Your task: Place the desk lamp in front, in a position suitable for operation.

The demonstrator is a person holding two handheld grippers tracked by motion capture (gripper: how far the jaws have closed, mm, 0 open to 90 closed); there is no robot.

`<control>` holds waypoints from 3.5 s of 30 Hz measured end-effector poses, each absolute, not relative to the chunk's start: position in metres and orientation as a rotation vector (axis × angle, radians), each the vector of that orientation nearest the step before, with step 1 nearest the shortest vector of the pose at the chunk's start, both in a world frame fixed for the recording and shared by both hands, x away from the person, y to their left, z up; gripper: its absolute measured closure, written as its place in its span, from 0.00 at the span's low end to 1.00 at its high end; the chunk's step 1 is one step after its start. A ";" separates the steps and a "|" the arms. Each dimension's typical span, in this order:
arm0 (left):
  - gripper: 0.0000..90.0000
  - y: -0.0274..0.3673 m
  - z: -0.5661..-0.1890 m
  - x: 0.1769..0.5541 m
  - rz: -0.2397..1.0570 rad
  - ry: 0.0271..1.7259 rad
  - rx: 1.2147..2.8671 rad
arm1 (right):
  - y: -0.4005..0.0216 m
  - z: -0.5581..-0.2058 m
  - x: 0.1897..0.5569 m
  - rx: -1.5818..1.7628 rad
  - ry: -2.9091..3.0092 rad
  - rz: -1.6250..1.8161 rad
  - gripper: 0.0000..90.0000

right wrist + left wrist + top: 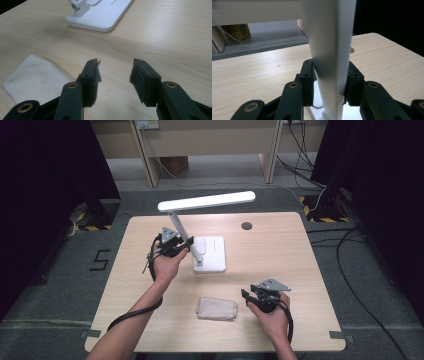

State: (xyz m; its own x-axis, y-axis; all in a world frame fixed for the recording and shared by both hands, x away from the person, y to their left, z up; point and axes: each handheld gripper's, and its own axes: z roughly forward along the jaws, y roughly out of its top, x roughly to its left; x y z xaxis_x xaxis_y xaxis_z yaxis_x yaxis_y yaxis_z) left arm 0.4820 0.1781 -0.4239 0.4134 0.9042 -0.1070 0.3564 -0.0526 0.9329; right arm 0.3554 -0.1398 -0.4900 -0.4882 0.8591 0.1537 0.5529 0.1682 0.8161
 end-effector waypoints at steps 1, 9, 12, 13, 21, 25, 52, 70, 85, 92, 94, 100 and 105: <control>0.74 0.178 -0.424 0.481 0.656 1.135 1.623 | -0.139 -0.490 0.356 1.345 2.118 1.231 0.62; 0.78 0.175 -0.423 0.474 0.661 1.163 1.605 | -0.139 -0.489 0.357 1.344 2.124 1.217 0.62; 0.79 0.172 -0.422 0.470 0.671 1.179 1.604 | -0.138 -0.490 0.358 1.345 2.131 1.215 0.62; 0.79 0.171 -0.422 0.469 0.672 1.181 1.607 | -0.137 -0.490 0.358 1.351 2.135 1.213 0.62; 0.80 0.168 -0.422 0.468 0.676 1.205 1.582 | -0.128 -0.494 0.370 1.358 2.180 1.190 0.63; 0.74 0.169 -0.426 0.472 0.684 1.186 1.571 | -0.125 -0.494 0.372 1.357 2.191 1.194 0.63; 0.84 0.161 -0.420 0.461 0.610 1.304 1.508 | -0.094 -0.491 0.388 1.364 2.233 1.112 0.76; 0.85 0.156 -0.412 0.424 0.603 1.282 1.502 | -0.068 -0.489 0.374 1.239 2.336 1.076 0.77; 0.85 0.147 -0.414 0.408 0.638 1.249 1.497 | -0.065 -0.499 0.356 1.182 2.480 1.032 0.75; 0.84 0.144 -0.416 0.395 0.667 1.222 1.514 | -0.065 -0.499 0.340 1.139 2.525 1.015 0.73; 0.84 0.144 -0.416 0.395 0.662 1.223 1.510 | -0.069 -0.497 0.341 1.178 2.510 1.048 0.73; 0.84 0.142 -0.419 0.395 0.637 1.234 1.499 | -0.074 -0.496 0.353 1.264 2.425 1.057 0.73; 0.84 0.140 -0.421 0.395 0.636 1.231 1.498 | -0.071 -0.504 0.355 1.250 2.418 0.973 0.69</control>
